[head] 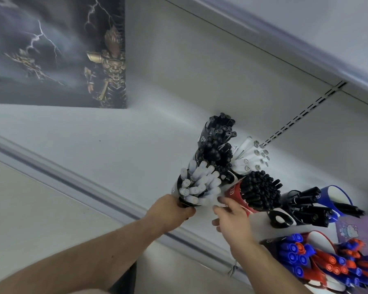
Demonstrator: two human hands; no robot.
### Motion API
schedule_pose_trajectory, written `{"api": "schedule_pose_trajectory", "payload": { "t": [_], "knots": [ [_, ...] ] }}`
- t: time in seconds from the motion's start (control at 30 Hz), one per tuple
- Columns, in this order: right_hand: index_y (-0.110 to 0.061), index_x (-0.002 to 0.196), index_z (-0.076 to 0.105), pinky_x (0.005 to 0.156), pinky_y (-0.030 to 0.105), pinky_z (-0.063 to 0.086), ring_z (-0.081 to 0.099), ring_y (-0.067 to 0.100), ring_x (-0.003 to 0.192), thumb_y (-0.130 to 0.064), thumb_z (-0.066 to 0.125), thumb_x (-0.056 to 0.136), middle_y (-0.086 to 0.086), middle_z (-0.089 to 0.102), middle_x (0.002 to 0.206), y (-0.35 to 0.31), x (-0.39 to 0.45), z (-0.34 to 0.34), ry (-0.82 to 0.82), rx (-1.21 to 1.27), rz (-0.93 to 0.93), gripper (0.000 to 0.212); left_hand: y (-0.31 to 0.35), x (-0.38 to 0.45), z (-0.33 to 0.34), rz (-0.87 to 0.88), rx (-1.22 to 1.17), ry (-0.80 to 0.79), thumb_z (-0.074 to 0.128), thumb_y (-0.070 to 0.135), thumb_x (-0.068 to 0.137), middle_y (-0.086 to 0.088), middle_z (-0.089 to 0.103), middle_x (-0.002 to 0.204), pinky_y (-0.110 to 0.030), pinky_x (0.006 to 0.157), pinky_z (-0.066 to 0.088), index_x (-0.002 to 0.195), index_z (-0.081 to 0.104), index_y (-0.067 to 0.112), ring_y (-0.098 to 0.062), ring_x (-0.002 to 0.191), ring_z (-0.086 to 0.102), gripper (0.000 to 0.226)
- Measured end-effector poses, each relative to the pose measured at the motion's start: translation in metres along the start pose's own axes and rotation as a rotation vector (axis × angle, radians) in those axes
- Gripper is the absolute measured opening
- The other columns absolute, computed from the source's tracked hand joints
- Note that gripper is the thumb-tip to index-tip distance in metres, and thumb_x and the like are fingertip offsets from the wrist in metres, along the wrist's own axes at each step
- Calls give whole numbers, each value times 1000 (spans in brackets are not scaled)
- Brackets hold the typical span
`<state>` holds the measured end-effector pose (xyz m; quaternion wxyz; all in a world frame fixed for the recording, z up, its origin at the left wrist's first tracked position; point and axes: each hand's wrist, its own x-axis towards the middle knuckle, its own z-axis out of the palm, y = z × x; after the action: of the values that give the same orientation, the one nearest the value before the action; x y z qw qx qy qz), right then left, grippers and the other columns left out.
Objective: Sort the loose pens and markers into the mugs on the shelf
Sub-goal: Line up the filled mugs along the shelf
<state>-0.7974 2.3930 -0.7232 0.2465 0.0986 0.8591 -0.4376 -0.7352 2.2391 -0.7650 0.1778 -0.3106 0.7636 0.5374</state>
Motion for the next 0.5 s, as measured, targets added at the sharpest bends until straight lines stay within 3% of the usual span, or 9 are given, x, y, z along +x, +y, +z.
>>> {"api": "schedule_pose_trajectory", "payload": {
  "t": [0.07, 0.23, 0.37, 0.5],
  "knots": [
    [-27, 127, 52, 74, 39, 54, 67, 20, 75, -18, 58, 91, -1, 66, 91, -2, 7, 8, -34, -60, 18, 38, 3, -3, 2, 18, -23, 4, 64, 36, 81, 4, 51, 54, -24, 53, 37, 65, 62, 9, -16, 51, 46, 31],
    [-16, 139, 47, 78, 44, 56, 67, 21, 73, -15, 57, 90, 0, 61, 99, -16, 27, 18, 26, 18, 48, 49, 0, -2, -18, 24, 61, 88, 63, 35, 84, 2, 34, 47, -27, 47, 27, 49, 37, 14, -19, 49, 33, 48],
    [-18, 129, 52, 79, 43, 57, 66, 24, 76, -22, 60, 92, 1, 61, 94, -25, 34, 27, -9, 58, 82, 38, -5, -2, -39, 15, 44, 151, 62, 36, 85, 2, 40, 48, -27, 49, 30, 52, 47, 12, -19, 49, 38, 44],
    [-23, 99, 55, 80, 45, 57, 60, 25, 75, -37, 54, 98, -3, 58, 90, -28, 41, 39, -13, 132, 135, 14, -9, 0, -61, 3, 5, 236, 60, 38, 86, -1, 50, 54, -27, 53, 34, 76, 66, 3, -20, 51, 43, 37]
  ]
}}
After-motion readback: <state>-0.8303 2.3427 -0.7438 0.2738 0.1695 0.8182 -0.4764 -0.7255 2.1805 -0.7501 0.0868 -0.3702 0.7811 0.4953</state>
